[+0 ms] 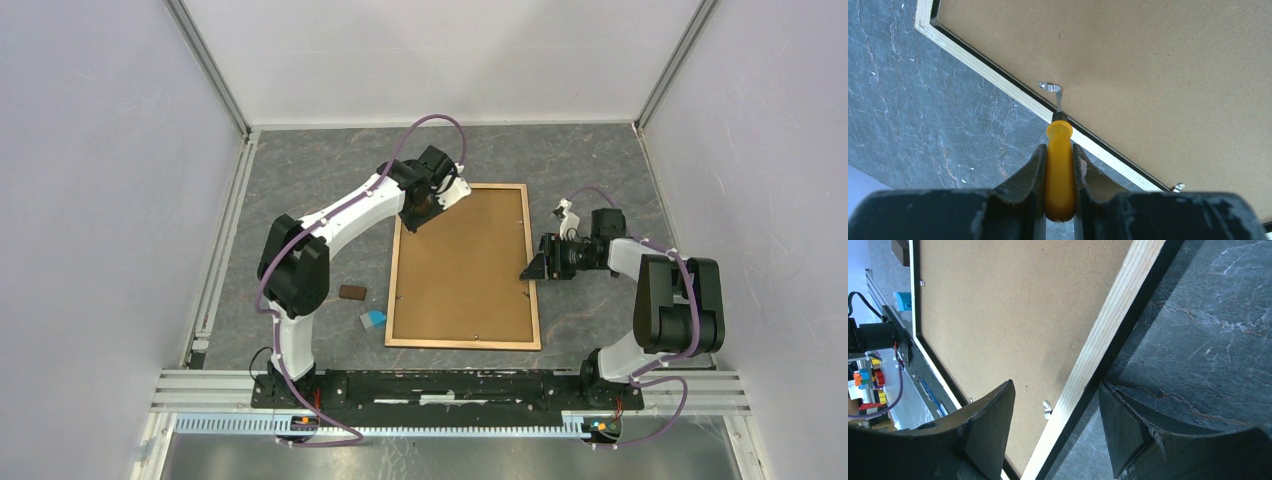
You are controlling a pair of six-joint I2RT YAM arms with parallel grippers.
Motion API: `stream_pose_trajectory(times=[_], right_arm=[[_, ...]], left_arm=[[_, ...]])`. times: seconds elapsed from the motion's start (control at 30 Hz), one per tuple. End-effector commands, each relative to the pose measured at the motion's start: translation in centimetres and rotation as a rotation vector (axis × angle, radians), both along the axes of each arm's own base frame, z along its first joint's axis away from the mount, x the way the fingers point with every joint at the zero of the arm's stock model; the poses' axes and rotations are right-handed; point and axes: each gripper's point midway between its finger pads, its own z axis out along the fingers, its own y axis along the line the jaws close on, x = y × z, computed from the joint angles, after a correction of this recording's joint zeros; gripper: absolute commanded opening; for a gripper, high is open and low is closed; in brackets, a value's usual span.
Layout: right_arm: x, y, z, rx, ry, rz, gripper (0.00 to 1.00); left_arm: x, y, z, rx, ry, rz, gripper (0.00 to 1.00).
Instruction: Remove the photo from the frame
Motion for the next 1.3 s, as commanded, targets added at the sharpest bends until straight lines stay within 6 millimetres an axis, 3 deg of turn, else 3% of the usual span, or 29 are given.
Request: stream_pose_trajectory(times=[0.0,0.57,0.7,0.87,0.97,1.07,1.27], right_arm=[[-2.8,-0.3,-2.3,-0.061,0.097,0.004,0.7],[-2.4,-0.4,-1.3,-0.067,0.024,0.02,0.7],[-1.8,-0.7,-0.6,-0.093,-0.013,0.048,0.7],[1.1,-1.8,3.0,-0.18,-0.199,0.191,0.68],[1.8,-0.8,6.4,-0.21,-0.361,0.32,0.72],[0.8,1.6,8.2,-0.276,-0.485,0.503,0.75],[-3.3,6.5,8.6,-0.343,-0.656,0.816,0.83]], left_arm=[[-0.1,-1.2,0.8,-0.066,-0.015,0.028,0.02],[3.2,-1.4,1.1,-0.179,-0.101,0.128,0.02],[3.7,-1.3,2.9,-0.231,-0.119,0.138,0.02],[2.4,-0.9,6.3,-0.337,-0.06,0.139,0.02],[1.3,-0.1,7.4,-0.394,-0.011,0.164,0.02],[0.3,1.1,8.0,-0.452,0.027,0.203,0.02],[-1.2,3.6,8.4,-0.51,0.077,0.264,0.02]])
